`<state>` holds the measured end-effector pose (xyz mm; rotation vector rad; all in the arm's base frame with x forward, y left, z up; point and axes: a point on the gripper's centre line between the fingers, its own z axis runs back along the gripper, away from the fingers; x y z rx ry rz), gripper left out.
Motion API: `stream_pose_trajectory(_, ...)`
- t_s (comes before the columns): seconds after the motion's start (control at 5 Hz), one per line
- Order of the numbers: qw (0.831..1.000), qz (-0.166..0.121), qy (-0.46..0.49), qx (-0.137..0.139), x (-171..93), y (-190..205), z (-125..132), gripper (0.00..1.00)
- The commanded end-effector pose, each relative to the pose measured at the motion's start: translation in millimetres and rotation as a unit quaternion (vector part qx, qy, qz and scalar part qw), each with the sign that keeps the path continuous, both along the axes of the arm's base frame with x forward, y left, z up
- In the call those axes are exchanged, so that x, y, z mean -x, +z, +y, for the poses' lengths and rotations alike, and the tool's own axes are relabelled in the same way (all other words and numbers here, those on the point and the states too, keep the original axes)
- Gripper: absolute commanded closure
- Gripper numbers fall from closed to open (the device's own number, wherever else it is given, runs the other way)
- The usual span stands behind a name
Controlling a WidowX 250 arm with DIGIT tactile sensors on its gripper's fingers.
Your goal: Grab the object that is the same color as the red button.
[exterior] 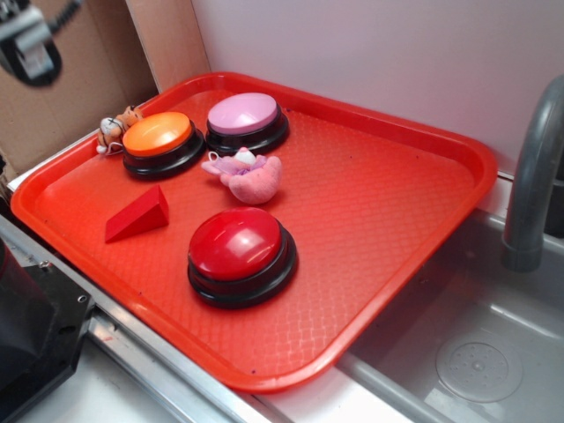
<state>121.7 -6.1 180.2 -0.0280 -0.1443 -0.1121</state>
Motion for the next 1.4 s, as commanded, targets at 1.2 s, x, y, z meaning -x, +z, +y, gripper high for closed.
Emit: stream_pose_trajectory(1.2, 0.993, -0.026, -0.009, -0.112, -51.7, -166.3, 58.5, 0.00)
